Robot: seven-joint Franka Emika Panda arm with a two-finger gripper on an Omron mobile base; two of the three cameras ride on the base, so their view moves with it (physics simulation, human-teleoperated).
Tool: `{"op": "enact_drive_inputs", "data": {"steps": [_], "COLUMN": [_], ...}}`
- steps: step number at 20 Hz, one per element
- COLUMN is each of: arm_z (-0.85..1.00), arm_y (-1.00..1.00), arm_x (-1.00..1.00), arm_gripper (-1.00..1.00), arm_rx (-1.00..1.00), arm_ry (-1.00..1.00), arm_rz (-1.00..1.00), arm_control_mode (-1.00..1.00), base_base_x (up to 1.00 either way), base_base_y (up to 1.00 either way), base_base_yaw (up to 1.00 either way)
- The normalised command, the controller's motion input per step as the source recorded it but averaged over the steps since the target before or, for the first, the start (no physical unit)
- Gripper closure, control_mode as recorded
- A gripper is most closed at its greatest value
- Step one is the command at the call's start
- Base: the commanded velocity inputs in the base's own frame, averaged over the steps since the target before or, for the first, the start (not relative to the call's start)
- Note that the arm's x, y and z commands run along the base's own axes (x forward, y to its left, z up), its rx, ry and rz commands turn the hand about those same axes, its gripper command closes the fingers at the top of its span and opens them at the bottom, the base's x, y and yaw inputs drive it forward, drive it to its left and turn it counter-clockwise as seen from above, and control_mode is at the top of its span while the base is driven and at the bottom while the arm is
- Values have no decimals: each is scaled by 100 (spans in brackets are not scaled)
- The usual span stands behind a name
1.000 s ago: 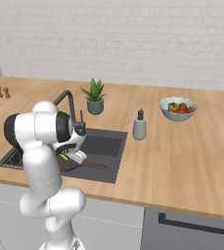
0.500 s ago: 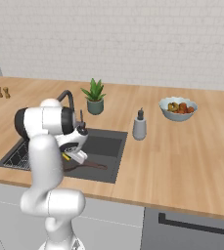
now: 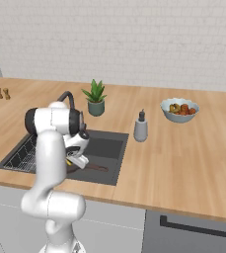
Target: Pick the pan and sponge and place them into the sink. Then turn on the water.
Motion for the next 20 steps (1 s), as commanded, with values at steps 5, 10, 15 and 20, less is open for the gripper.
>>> {"op": "enact_drive_inputs", "data": {"steps": [5, 10, 15, 20], "arm_z": [-53, -38, -2, 0], "arm_y": [-8, -27, -73, -75], "arm_x": [0, 0, -18, -23], "arm_gripper": [100, -100, -100, -100], "arm_rx": [0, 1, 19, 22], "arm_ry": [-6, -14, -39, -35], "arm_rz": [5, 3, 0, 0], "arm_control_mode": [-100, -100, -100, -100], "base_base_x": [0, 0, 0, 0], "base_base_y": [0, 0, 0, 0], "base_base_yaw": [0, 0, 0, 0]}}
